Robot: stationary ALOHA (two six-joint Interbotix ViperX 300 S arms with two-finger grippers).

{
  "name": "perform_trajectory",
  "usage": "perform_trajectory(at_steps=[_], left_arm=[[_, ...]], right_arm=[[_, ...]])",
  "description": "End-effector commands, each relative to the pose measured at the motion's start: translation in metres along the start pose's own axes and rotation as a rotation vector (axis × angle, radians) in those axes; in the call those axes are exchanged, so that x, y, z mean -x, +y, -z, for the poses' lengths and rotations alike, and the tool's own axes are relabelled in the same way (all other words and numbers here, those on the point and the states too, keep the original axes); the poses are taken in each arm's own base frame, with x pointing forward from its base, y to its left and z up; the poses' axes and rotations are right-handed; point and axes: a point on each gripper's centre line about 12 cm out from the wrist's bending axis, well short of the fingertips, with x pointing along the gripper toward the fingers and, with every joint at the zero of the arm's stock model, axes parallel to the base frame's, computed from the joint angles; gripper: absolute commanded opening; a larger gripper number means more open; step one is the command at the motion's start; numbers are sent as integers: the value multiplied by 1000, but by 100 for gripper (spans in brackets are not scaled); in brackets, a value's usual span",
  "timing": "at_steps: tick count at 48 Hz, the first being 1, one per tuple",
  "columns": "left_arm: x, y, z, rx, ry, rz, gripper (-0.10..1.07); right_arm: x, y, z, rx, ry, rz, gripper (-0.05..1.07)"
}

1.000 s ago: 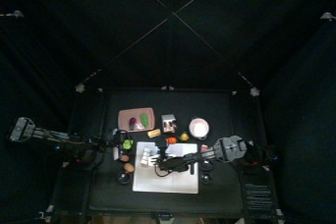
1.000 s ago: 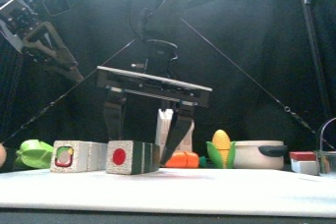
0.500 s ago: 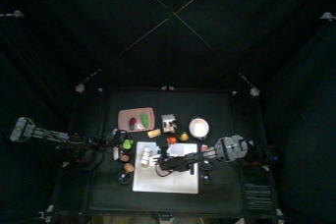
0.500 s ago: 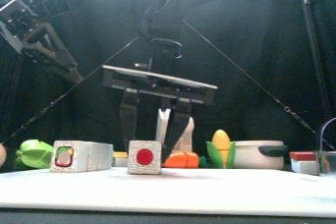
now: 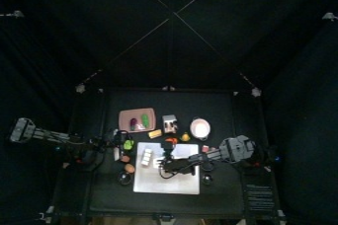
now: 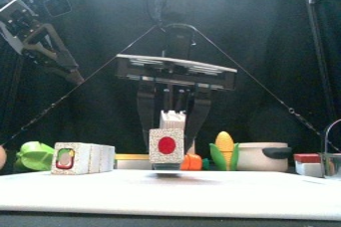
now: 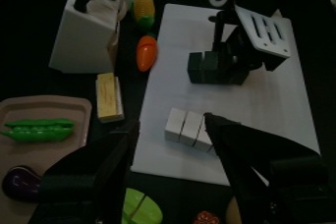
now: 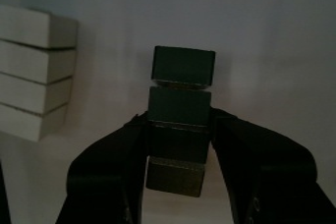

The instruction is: Place eggplant onto large plate

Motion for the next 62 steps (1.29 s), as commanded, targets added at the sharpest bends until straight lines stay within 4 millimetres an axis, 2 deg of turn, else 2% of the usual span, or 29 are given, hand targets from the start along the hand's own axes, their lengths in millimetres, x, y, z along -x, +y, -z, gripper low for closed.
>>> perform_trajectory(at_steps=[1, 9, 27, 48, 54, 62], left_arm=[[0, 0, -4, 2, -11, 1, 91], [0, 0, -4, 2, -11, 1, 91], [0, 0, -4, 1, -9, 1, 91], [0, 1, -3, 4, -7, -5, 91], [0, 1, -3, 4, -7, -5, 91], [0, 1, -3, 3, -6, -5, 91]], right_arm=[[30, 5, -2, -20, 20, -58, 65], [31, 6, 3, -22, 27, -56, 65], [23, 7, -1, -102, -30, -99, 65], [12, -3, 2, -96, -27, -63, 65], [11, -4, 4, -87, -34, -61, 70], [10, -5, 5, -73, -37, -65, 84]])
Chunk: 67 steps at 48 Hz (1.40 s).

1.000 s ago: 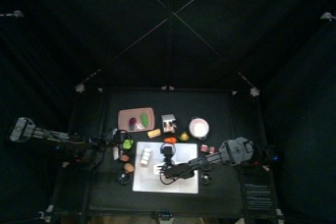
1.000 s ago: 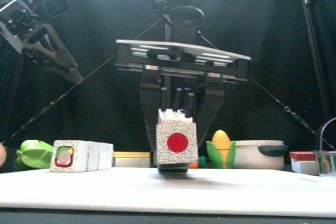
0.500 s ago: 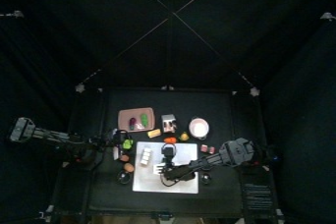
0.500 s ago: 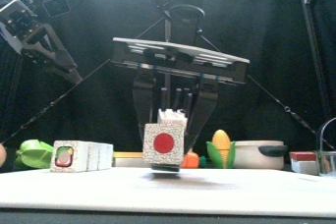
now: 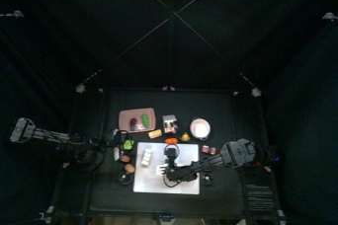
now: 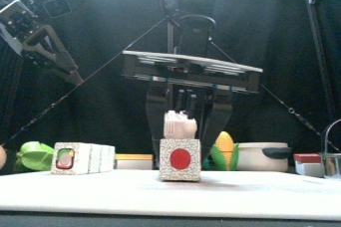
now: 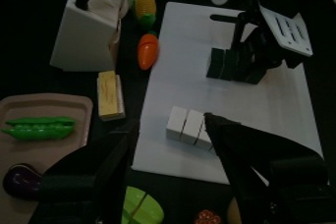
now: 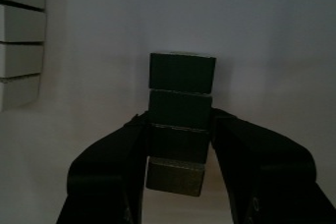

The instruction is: Place eggplant onto large plate

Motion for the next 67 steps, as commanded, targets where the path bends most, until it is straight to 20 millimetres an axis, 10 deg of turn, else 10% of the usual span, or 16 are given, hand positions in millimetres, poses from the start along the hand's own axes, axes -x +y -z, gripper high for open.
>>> perform_trajectory(at_steps=[1, 67], left_arm=[[0, 0, -4, 1, -11, 2, 91], [0, -1, -8, 7, -22, 6, 91]], right_arm=[[20, 6, -5, -12, 11, -51, 85], [123, 9, -38, 513, -27, -230, 93]])
